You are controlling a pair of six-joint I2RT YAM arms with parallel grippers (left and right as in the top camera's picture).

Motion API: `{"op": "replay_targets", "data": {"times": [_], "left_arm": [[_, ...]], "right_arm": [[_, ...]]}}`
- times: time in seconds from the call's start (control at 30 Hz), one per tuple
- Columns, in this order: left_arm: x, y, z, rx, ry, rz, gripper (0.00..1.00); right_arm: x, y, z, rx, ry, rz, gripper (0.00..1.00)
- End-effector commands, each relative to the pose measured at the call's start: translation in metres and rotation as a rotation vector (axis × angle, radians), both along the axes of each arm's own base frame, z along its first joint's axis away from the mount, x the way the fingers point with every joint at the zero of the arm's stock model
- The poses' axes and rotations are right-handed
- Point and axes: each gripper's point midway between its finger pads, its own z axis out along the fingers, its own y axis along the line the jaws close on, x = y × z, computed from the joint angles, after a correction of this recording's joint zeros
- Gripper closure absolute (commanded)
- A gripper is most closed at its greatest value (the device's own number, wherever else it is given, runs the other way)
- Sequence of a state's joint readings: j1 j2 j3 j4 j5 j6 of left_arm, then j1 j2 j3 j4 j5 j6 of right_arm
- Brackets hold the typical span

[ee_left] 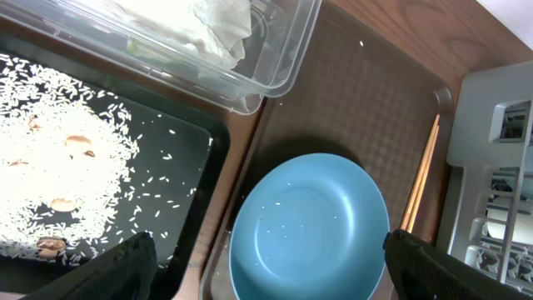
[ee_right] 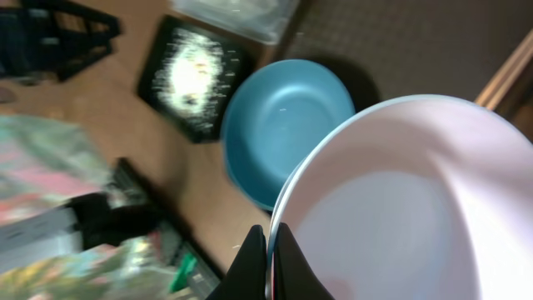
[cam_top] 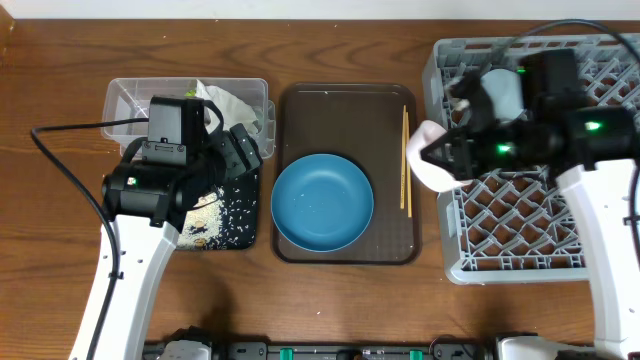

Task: Sort waste into correct bins and load items into the dishwasher rack
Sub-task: 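Carry the pink bowl right into the rack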

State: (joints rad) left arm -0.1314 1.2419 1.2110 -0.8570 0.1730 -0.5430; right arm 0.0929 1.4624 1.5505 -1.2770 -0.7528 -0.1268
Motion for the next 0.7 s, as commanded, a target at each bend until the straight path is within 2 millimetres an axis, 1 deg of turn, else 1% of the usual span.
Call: {"op": "replay_targets", "data": {"times": [0.0, 0.1, 0.3, 0.43, 0.53, 0.63, 0.67], "left_arm": [[0.004, 0.002, 0.007, 0.006, -0.017, 0.003, 0.10], [0.004, 0.002, 0.007, 0.006, -0.017, 0.003, 0.10], [0.004, 0.002, 0.007, 0.006, -0.017, 0.003, 0.10], [0.004, 0.002, 0.007, 0.006, -0.017, 0.003, 0.10], [0.004, 0.002, 0.007, 0.006, -0.017, 0.003, 0.10], [0.004, 0.002, 0.007, 0.006, -0.017, 0.003, 0.10], [0.004, 0.002, 0.007, 0.006, -0.017, 0.003, 0.10]], "right_arm": [[-0.010, -0.002, 0.025, 0.202, -0.059, 0.080, 0.99], [-0.009, -0.020, 0.016, 0.249, -0.031, 0.032, 0.99], [-0.013, -0.049, -0.014, 0.388, 0.025, -0.063, 0.99], [-0.011, -0.076, -0.041, 0.435, 0.049, -0.177, 0.99], [-0.009, -0.098, -0.057, 0.463, 0.046, -0.268, 0.99], [-0.008, -0.119, -0.066, 0.501, 0.025, -0.348, 0.99], [-0.007, -0.123, -0.067, 0.513, 0.018, -0.362, 0.99]]}}
